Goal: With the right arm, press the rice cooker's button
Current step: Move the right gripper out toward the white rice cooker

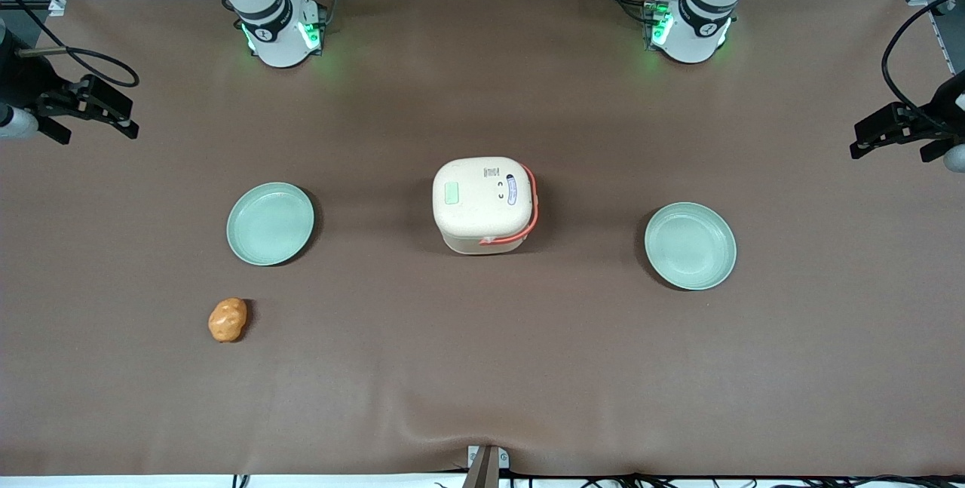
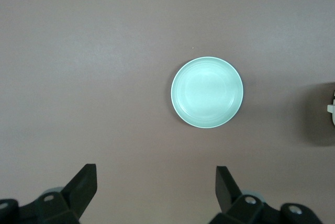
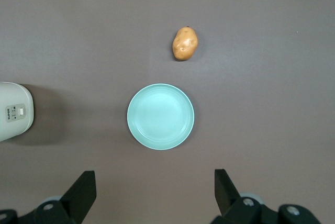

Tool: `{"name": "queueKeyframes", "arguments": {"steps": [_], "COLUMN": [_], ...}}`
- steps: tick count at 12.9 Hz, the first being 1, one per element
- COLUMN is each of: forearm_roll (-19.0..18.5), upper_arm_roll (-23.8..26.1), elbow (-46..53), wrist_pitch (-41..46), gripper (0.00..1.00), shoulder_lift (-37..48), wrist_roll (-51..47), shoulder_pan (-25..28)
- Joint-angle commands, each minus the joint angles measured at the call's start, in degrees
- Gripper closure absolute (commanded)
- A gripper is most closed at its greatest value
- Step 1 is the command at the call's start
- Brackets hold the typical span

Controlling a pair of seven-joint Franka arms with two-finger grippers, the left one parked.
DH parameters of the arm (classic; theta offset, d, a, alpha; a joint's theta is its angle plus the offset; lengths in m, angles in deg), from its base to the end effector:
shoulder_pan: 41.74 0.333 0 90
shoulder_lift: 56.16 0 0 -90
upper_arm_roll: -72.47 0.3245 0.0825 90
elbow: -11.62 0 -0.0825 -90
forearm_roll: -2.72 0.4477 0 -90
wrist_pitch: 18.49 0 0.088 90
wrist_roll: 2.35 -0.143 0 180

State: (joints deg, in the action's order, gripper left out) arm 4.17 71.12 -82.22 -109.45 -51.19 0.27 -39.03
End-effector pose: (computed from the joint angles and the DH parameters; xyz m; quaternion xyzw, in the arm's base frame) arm 0.5930 0.0171 0.6151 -0.9991 -0.0348 -0.0184 0.0135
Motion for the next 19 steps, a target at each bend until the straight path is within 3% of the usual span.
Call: {"name": "queueKeyframes", "arguments": {"steps": [1, 7, 19], "forearm_roll": [-0.40, -0.14, -0.75], "upper_arm_roll": [0.21, 0.30, 0.30], "elbow": [0.32, 0.41, 0.41], "wrist_pitch": [0.08, -1.41, -4.75], "gripper": [0.00, 0.00, 0.00], "shoulder_lift": [-0.13, -1.36, -4.26], "wrist_roll": [-0.25, -1.21, -17.82], "shoulder_pan": [1.15, 4.40, 16.53]}}
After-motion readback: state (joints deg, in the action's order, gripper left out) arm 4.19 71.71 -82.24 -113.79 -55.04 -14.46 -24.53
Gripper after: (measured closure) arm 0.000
